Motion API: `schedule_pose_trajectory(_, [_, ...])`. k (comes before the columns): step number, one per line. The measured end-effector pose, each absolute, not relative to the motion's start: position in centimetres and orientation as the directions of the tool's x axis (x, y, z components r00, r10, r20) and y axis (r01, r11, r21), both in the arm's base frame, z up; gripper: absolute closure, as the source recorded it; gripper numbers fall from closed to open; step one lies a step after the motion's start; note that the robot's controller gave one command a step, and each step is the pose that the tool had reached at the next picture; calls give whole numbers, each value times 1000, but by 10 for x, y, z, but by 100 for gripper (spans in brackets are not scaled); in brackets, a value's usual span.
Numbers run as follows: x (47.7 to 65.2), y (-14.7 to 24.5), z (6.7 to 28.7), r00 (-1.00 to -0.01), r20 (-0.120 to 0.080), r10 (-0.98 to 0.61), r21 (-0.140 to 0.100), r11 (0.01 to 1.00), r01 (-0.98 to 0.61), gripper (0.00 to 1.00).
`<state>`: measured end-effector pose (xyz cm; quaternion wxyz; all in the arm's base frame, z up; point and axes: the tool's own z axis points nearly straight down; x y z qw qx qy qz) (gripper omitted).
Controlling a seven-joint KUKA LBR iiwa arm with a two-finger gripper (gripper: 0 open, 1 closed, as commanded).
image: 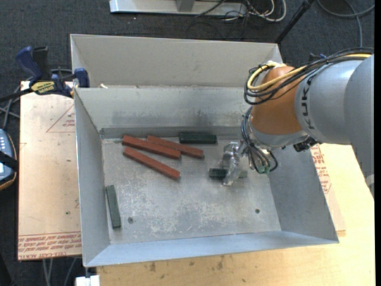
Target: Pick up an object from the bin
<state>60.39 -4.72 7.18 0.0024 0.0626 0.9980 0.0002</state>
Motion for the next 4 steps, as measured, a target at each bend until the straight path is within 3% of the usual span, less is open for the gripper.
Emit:
schedule_pose_trajectory(2, [603,-47,74,-992,-1,124,1,992,124,100])
schedule_pose_trajectory(3, [600,-47,93,-992,7,124,1,992,124,100])
schedule_pose_trajectory(4, [603,-47,112,-992,-2,124,1,992,124,100])
